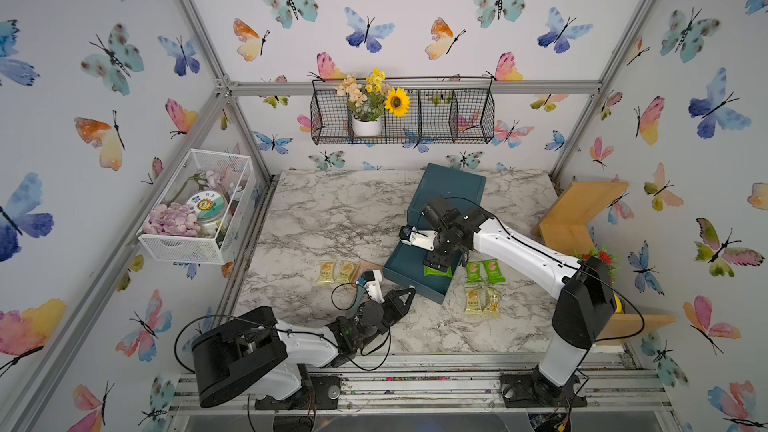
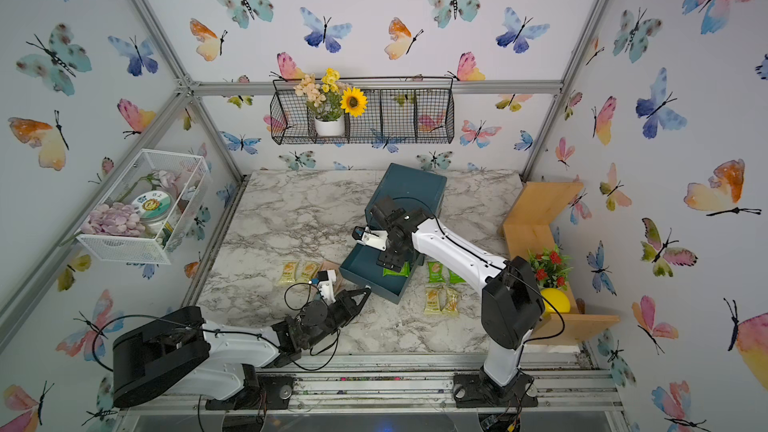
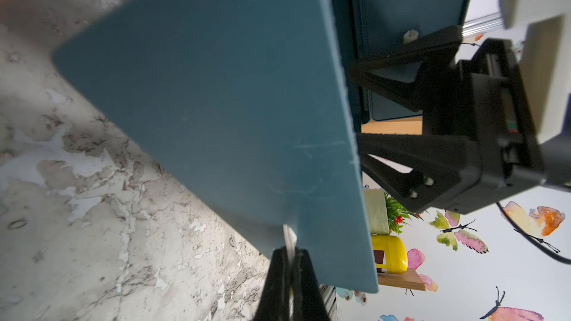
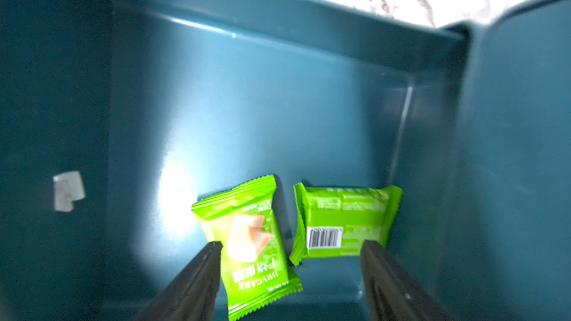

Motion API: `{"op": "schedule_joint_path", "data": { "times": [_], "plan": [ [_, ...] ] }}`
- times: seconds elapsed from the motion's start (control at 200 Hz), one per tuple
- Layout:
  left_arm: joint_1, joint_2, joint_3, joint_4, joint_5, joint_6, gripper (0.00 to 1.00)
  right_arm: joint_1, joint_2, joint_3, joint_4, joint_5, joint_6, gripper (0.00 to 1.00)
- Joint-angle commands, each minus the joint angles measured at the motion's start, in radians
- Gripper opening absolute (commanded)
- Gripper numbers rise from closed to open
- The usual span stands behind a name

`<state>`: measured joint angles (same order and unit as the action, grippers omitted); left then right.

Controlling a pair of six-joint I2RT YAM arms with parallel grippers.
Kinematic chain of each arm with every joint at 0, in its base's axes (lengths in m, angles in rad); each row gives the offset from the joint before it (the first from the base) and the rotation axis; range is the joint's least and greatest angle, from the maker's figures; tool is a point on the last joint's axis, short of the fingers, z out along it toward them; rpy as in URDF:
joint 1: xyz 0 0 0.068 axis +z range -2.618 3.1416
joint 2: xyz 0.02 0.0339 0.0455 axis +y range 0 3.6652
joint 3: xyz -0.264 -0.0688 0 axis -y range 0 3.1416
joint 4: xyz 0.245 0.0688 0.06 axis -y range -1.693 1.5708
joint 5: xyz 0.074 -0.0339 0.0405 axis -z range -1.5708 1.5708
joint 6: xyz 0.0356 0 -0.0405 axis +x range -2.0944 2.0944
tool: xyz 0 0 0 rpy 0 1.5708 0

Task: Take the cookies out of the drawer
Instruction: Pick up the cookie from the drawer.

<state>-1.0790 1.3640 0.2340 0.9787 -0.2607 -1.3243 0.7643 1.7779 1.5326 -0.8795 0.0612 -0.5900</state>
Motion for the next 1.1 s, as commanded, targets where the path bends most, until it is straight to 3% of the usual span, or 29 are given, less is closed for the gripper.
{"op": "schedule_joint_path", "data": {
  "times": [0.0, 0.751, 0.901, 1.096],
  "plan": [
    [0.003, -0.034, -0.008, 0.009, -0.021, 0.016, 0.00, -0.009, 0.017, 0.009, -0.063, -0.079, -0.059, 0.75],
    [0.003, -0.041, -0.010, 0.008, -0.032, 0.019, 0.00, -0.017, 0.075, -0.067, -0.045, -0.083, -0.080, 0.68],
    [0.003, -0.040, -0.011, 0.008, -0.034, 0.019, 0.00, -0.017, 0.072, -0.067, -0.038, -0.070, -0.079, 0.62],
    [0.003, -0.042, -0.010, 0.007, -0.038, 0.019, 0.00, -0.017, 0.030, -0.084, 0.017, 0.003, -0.070, 0.63]
  ]
}}
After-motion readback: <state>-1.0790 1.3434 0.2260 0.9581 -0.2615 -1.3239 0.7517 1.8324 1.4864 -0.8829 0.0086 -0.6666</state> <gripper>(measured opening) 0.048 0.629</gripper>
